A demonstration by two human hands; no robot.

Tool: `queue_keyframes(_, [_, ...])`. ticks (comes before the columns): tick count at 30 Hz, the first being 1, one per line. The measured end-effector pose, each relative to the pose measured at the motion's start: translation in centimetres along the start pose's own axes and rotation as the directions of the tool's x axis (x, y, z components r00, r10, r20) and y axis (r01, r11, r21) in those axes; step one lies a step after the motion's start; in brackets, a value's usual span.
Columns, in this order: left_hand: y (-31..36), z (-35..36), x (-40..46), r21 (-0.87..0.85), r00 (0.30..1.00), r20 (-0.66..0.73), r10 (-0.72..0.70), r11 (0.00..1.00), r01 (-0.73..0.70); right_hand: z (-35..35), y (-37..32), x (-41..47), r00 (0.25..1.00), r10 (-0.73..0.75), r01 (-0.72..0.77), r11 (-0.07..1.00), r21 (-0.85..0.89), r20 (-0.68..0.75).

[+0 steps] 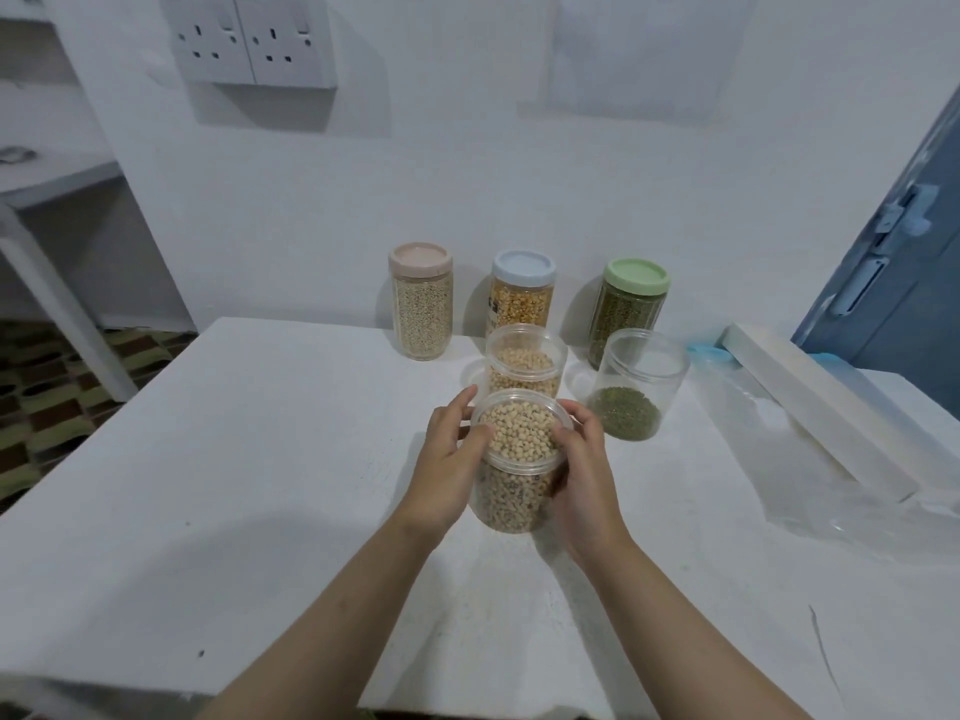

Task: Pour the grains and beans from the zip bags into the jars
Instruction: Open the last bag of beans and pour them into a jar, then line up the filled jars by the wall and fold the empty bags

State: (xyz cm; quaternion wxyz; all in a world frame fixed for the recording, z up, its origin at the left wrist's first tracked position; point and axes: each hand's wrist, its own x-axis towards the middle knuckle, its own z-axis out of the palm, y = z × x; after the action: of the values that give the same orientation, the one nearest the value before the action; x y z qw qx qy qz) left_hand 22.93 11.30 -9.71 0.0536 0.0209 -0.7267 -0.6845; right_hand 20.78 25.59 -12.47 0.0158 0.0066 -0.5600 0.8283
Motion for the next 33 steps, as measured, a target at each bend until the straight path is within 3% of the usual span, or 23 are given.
queue_keyframes(7, [0.3, 0.0, 0.8, -0.064, 0.976, -0.217, -0.025, 0.998, 0.012, 1.1, -0.1, 0.4, 0.99, -0.046, 0.068, 0.984, -0.165, 0.132])
queue_keyframes(15, [0.1, -4.1, 4.8, 0.106, 0.955, -0.297, 0.013, 0.994, 0.019, 5.4, 0.5, 2.9, 0.979, 0.002, 0.068, 0.938, -0.34, 0.203])
queue_keyframes(30, [-0.6, -11.0, 13.9, 0.137, 0.988, -0.145, 0.057, 0.99, -0.037, 13.1, 3.0, 9.6, 0.99, -0.081, 0.12, 0.907, -0.403, 0.112])
queue_keyframes(33, [-0.7, -11.8, 14.7, 0.231, 0.989, -0.089, 0.115, 0.969, -0.092, 13.9, 3.5, 9.8, 0.989, -0.14, 0.146, 0.846, -0.513, 0.05])
